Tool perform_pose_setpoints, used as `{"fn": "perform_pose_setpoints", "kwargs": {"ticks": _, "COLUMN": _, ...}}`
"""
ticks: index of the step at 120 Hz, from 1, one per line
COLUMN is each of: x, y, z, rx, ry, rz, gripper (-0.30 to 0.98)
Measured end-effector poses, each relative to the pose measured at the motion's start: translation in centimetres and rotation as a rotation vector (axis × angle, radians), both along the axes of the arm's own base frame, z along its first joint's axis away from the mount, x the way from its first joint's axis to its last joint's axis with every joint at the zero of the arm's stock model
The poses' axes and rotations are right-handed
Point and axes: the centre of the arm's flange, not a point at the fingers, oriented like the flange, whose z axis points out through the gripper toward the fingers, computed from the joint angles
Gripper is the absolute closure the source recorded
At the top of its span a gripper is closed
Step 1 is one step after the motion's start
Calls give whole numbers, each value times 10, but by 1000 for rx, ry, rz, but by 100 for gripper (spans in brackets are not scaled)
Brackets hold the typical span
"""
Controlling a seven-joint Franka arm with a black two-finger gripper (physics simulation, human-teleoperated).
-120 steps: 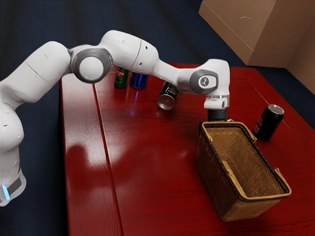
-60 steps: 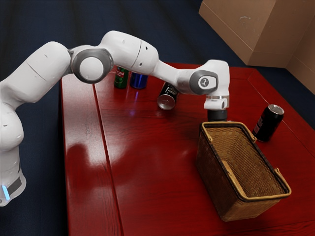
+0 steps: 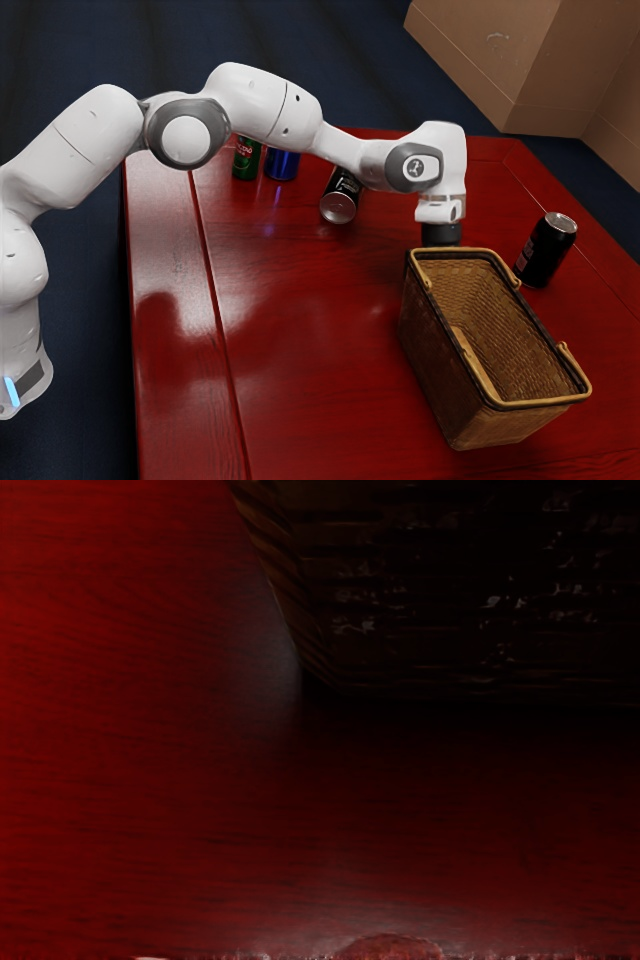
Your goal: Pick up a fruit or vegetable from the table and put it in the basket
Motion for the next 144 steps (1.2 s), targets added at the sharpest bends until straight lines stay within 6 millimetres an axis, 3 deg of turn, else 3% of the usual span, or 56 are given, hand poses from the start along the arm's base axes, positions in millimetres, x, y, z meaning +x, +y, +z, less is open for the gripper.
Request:
{"fn": "perform_pose_setpoints", "kwargs": {"ticks": 46, "x": 0, "y": 1, "z": 1, "rx": -5, "ry": 3, "rz": 17, "gripper": 62}}
{"fn": "perform_pose_setpoints", "kwargs": {"ticks": 96, "x": 0, "y": 1, "z": 1, "rx": -3, "ry": 16, "rz": 26, "gripper": 58}}
{"fn": "perform_pose_setpoints", "kwargs": {"ticks": 144, "x": -5, "y": 5, "z": 17, "rx": 79, "ry": 37, "rz": 20, "gripper": 56}}
